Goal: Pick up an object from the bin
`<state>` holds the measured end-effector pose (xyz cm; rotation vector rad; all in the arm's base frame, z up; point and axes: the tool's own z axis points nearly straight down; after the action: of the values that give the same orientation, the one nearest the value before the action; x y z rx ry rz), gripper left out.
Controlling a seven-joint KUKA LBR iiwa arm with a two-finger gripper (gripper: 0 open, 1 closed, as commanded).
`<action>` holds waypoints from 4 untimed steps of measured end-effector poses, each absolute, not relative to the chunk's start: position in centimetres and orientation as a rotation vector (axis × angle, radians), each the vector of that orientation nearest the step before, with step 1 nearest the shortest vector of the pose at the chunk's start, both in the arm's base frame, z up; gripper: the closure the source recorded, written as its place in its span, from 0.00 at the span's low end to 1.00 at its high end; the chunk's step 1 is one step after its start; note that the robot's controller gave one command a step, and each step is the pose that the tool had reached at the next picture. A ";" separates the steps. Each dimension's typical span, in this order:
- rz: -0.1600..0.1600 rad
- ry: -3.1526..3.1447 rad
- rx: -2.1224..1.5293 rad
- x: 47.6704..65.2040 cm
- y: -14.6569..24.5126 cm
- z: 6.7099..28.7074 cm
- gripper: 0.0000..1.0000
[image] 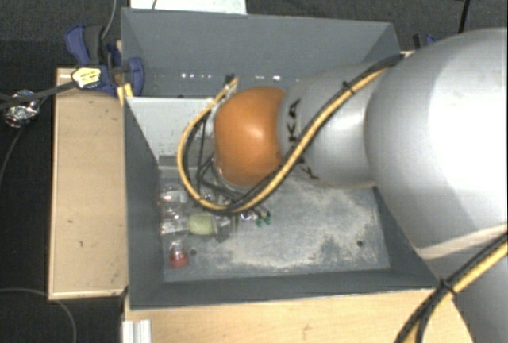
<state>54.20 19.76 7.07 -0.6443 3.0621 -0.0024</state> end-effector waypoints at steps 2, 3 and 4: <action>0.000 3.064 -0.634 54.7 20.3 12.3 1.00; 0.003 3.056 -0.615 55.3 20.1 13.7 1.00; -0.001 3.067 -0.625 55.0 20.2 12.9 1.00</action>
Offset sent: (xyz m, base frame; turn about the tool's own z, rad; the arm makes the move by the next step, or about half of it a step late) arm 0.0053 0.0072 0.0718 0.0244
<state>54.96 20.23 12.95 -0.6251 3.0671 -0.0007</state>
